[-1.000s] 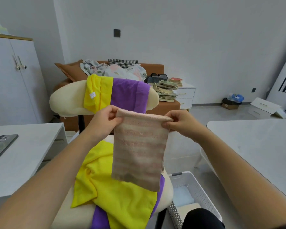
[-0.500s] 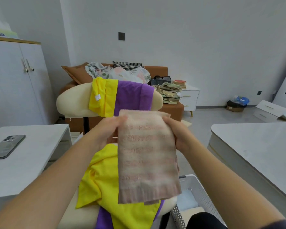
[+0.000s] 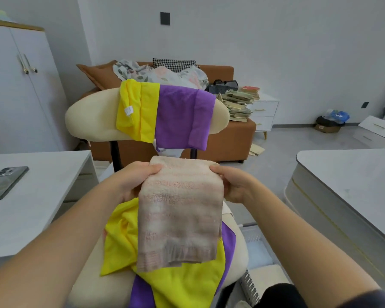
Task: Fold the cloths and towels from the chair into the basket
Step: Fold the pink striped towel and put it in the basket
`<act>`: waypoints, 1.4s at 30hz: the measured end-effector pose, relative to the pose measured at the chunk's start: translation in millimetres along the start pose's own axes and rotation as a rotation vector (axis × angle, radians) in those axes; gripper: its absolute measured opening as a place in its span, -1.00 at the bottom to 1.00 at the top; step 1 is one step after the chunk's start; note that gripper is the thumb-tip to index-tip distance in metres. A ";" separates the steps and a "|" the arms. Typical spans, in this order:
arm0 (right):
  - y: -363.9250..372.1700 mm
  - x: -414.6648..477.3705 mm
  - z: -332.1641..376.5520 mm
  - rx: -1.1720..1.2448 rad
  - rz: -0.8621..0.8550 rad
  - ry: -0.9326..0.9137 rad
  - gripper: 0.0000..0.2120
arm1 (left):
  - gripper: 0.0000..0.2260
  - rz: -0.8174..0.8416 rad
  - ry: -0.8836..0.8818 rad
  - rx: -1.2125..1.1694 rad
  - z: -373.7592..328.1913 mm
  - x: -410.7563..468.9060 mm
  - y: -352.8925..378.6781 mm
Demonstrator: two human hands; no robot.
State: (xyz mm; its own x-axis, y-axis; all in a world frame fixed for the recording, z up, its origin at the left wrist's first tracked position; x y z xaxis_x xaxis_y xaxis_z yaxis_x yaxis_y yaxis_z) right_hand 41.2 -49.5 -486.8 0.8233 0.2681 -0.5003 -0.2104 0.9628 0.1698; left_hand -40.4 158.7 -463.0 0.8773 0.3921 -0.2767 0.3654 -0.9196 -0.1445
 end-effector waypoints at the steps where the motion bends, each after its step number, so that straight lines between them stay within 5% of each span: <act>1: 3.1 11.9 -3.6 -0.012 -0.020 -0.008 -0.80 | -0.83 -0.026 0.007 0.015 2.9 7.8 0.6; 9: 3.9 91.1 -83.1 -0.132 -0.007 0.112 -0.68 | -0.75 -0.321 -0.182 -0.193 73.7 65.3 -1.2; 12: -3.6 95.9 -93.9 -0.082 0.002 0.095 -0.75 | -0.88 -0.212 -0.217 -0.094 79.6 57.5 2.5; 17: -3.1 76.6 -87.7 -0.365 0.076 -0.143 -0.81 | -0.92 -0.123 -0.151 0.088 94.2 43.2 -1.4; 20: -2.2 57.6 -74.4 -0.522 -0.017 -0.453 -0.87 | -0.94 -0.135 -0.058 0.117 98.6 38.8 0.0; 23: 2.5 45.3 -69.3 -0.415 0.040 -0.532 -0.85 | -0.93 -0.197 0.018 0.094 104.8 37.4 -0.6; 30: -2.1 56.0 -100.1 -0.284 0.133 -0.017 -0.81 | -0.93 -0.173 0.001 -0.028 112.6 35.2 -0.7; 35: 0.0 55.5 -89.2 -0.176 0.192 -0.051 -0.79 | -0.91 -0.140 0.007 -0.075 114.5 36.7 -4.7; 42: -5.3 40.8 -66.2 0.037 0.323 -0.292 -0.65 | -0.63 0.006 0.328 -0.214 85.7 16.5 -8.8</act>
State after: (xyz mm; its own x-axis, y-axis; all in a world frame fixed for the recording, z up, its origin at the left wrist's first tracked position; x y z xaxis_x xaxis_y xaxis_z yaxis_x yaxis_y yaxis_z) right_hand 41.1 -41.3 -564.2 0.8343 0.5288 -0.1561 -0.4667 0.8280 0.3107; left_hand -55.8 175.5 -547.7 0.9200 0.3892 0.0465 0.3859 -0.9201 0.0676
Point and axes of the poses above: each hand's wrist, its own x-axis towards the middle knuckle, its own y-axis out of the palm, z = x × y, the point moved 5 cm from there along x, towards the middle knuckle, and after that the axes turned 8 degrees about -z, right-handed, at the moved point
